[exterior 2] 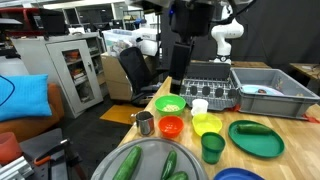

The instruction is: Move the blue plate from the right to the back edge of the counter

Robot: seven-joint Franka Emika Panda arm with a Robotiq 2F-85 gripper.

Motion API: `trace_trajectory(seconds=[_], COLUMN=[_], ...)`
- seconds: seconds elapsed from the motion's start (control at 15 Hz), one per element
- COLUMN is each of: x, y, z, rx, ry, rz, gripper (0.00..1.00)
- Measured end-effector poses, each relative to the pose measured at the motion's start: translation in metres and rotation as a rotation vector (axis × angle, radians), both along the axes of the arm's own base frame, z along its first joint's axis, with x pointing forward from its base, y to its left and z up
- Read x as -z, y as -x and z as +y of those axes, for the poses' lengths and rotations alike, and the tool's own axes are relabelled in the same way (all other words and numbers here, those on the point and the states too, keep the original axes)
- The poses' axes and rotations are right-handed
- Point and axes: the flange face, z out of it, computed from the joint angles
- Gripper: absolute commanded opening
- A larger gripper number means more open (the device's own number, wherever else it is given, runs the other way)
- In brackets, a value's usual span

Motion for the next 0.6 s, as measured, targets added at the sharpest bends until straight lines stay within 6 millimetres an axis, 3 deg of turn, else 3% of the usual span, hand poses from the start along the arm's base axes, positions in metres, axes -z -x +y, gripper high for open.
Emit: trace_trajectory(seconds=[0.4, 0.6], x=[0.064, 0.066], y=[-0.028, -0.034], z=[-0.041, -0.042], rx=[0.288, 0.305], ry=[0.072, 0.077], rz=[0.052, 0.058], gripper=[1.00, 1.00])
